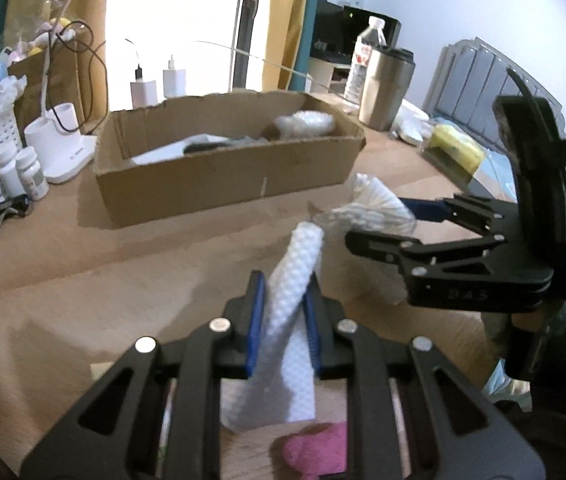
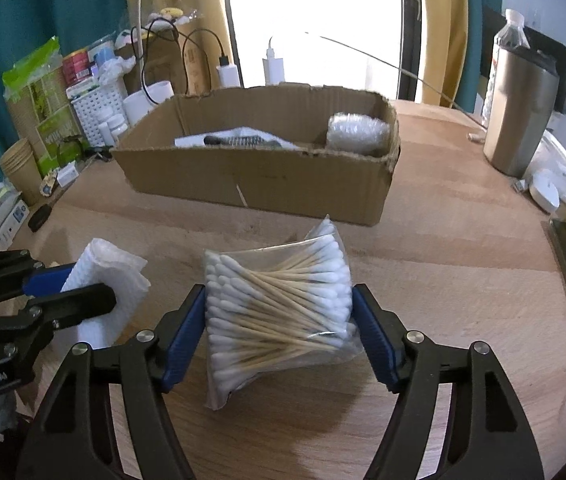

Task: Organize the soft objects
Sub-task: 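Carry the paper towel and cotton swab bag over the box with both tools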

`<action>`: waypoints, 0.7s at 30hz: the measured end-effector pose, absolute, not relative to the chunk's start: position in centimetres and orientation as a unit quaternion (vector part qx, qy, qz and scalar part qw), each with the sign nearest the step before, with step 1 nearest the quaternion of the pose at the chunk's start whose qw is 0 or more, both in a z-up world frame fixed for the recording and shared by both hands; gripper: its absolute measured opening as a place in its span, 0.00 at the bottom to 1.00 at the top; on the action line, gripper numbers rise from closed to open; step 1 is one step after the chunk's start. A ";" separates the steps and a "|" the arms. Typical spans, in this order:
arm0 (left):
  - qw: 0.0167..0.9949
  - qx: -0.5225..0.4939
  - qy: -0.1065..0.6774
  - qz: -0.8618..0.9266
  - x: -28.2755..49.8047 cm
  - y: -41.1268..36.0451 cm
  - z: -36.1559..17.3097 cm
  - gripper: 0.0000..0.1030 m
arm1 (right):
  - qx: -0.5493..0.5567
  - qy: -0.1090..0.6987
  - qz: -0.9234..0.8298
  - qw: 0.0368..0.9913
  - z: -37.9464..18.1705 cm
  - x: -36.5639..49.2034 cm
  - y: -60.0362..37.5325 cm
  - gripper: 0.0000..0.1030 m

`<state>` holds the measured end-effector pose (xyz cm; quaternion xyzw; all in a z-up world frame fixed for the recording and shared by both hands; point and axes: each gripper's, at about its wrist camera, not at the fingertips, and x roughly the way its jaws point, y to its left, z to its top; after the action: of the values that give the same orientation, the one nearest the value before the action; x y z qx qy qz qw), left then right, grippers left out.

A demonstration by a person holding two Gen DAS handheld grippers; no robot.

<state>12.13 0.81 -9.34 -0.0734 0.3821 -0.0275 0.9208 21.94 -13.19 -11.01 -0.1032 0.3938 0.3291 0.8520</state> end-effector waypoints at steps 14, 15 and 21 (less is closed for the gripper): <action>0.933 -0.075 0.352 -0.010 13.2 3.7 -6.8 0.19 | -0.097 0.363 0.342 0.861 -8.2 22.2 -12.3 0.73; 0.933 -0.075 0.351 -0.009 13.3 3.9 -6.7 0.19 | -0.097 0.360 0.343 0.862 -8.0 22.2 -12.1 0.73; 0.936 -0.077 0.344 -0.004 13.9 5.0 -6.0 0.19 | -0.098 0.353 0.345 0.864 -7.3 22.7 -11.6 0.73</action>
<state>13.87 5.03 -5.99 -0.0772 0.3435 -0.0036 0.9360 22.73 -11.59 -7.29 -0.0979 0.3530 0.3452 0.8641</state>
